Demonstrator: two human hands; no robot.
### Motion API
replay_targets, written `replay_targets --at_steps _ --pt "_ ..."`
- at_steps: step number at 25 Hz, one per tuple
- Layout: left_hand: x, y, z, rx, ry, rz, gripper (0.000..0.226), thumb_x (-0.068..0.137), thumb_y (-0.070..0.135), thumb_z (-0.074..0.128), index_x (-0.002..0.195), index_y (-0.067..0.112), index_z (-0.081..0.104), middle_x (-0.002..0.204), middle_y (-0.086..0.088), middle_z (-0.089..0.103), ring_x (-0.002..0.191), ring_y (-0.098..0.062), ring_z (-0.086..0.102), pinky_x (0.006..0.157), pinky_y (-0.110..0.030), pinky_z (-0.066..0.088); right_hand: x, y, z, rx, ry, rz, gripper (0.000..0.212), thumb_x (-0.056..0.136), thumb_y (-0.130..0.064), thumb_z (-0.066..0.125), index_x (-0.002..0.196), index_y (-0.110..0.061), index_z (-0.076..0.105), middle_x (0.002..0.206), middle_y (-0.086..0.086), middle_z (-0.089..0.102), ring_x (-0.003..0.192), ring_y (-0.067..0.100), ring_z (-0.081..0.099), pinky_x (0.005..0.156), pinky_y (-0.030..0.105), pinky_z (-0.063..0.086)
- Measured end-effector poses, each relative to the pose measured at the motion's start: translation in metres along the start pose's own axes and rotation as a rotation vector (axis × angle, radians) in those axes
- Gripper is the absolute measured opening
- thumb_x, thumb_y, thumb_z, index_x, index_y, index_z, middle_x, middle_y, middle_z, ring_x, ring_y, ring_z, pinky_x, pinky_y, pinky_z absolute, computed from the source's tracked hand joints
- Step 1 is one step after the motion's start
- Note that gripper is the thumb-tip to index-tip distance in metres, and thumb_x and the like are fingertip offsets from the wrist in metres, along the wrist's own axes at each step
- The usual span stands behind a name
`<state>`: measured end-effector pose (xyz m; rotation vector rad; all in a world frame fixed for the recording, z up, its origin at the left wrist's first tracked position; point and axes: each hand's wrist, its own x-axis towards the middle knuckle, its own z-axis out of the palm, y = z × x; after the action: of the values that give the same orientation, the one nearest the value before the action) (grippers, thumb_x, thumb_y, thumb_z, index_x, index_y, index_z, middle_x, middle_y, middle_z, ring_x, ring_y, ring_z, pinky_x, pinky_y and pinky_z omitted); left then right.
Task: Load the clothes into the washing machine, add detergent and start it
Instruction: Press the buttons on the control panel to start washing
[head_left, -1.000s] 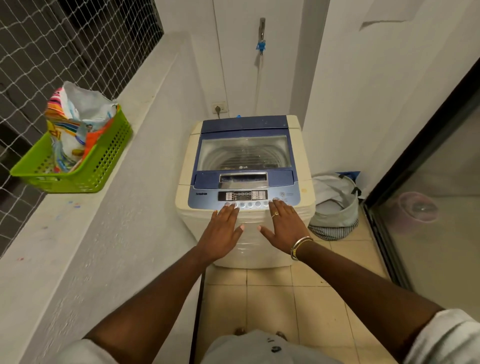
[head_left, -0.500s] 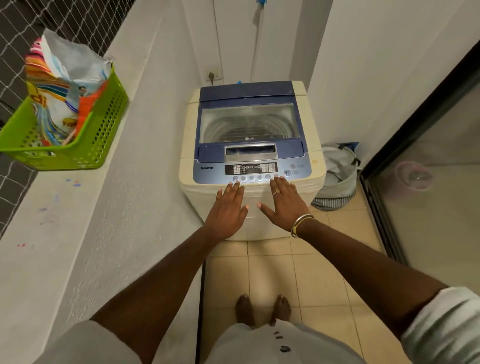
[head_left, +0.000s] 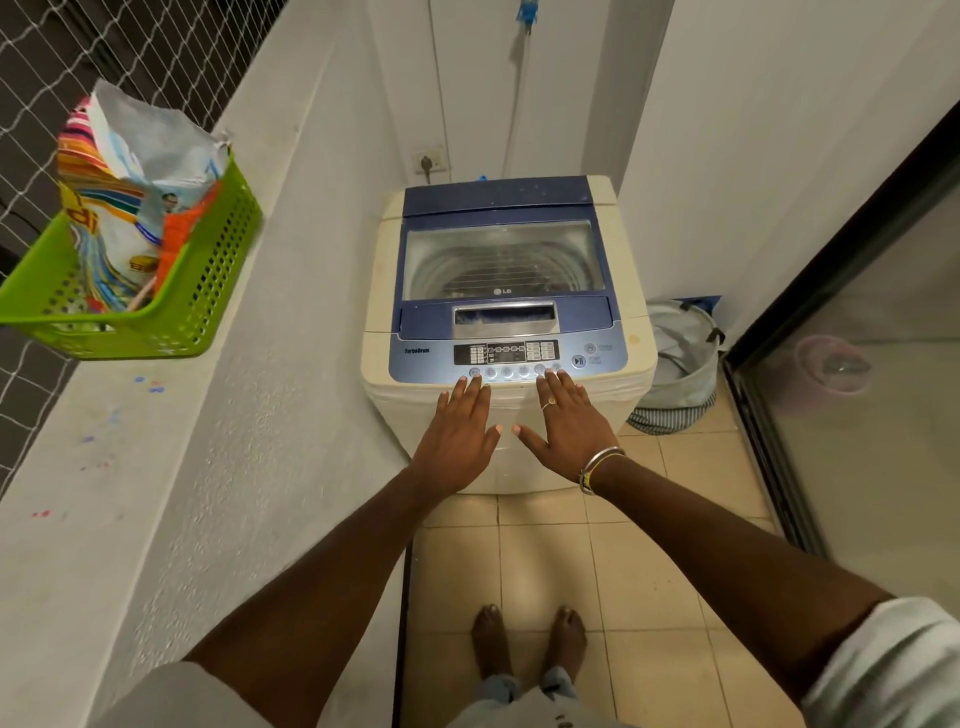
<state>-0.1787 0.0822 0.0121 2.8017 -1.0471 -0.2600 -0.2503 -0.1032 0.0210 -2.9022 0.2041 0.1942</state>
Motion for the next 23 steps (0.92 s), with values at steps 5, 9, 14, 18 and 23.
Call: replay_targets --at_steps 5,9,14,18,23 --pt "0.005 0.003 -0.001 -0.011 -0.008 -0.007 0.065 0.106 0.045 0.030 0.158 0.010 0.013 0.167 -0.011 0.007 0.155 -0.028 0.004 0.123 -0.043 0.001 0.004 -0.002 0.000 0.008 -0.019 0.005 0.086 0.096 -0.066 0.026 0.156 -0.006 0.010 0.164 0.012 0.005 0.151 0.026 0.000 0.123 0.043 0.008" --pt "0.008 0.005 0.000 -0.004 -0.005 -0.012 0.066 0.105 0.045 0.032 0.158 0.010 0.015 0.167 -0.012 0.010 0.154 -0.029 0.006 0.124 -0.046 0.005 0.005 -0.001 -0.001 -0.004 -0.017 0.002 0.084 0.097 -0.062 0.031 0.155 -0.006 0.010 0.164 0.013 0.005 0.151 0.028 -0.001 0.123 0.043 0.008" --pt "0.013 0.008 0.002 -0.002 -0.015 -0.025 0.066 0.105 0.045 0.033 0.158 0.010 0.015 0.167 -0.012 0.011 0.154 -0.029 0.007 0.124 -0.045 0.005 0.009 0.004 0.001 -0.044 -0.038 0.002 0.084 0.097 -0.059 0.035 0.156 -0.006 0.008 0.164 0.013 0.005 0.151 0.028 -0.001 0.122 0.042 0.006" --pt "0.018 0.007 0.000 -0.010 -0.009 -0.021 0.067 0.105 0.046 0.033 0.159 0.011 0.013 0.167 -0.010 0.011 0.154 -0.028 0.007 0.123 -0.043 0.001 0.011 0.005 0.000 -0.035 -0.042 0.013 0.084 0.096 -0.059 0.036 0.156 -0.006 0.008 0.164 0.013 0.006 0.151 0.028 0.001 0.123 0.042 0.007" --pt "0.021 0.008 -0.002 -0.009 -0.007 -0.009 0.067 0.105 0.046 0.032 0.159 0.011 0.013 0.167 -0.010 0.010 0.154 -0.028 0.006 0.121 -0.041 -0.003 0.010 0.008 -0.004 -0.025 -0.036 0.025 0.083 0.097 -0.058 0.038 0.155 -0.007 0.008 0.164 0.014 0.006 0.151 0.029 0.001 0.123 0.043 0.008"
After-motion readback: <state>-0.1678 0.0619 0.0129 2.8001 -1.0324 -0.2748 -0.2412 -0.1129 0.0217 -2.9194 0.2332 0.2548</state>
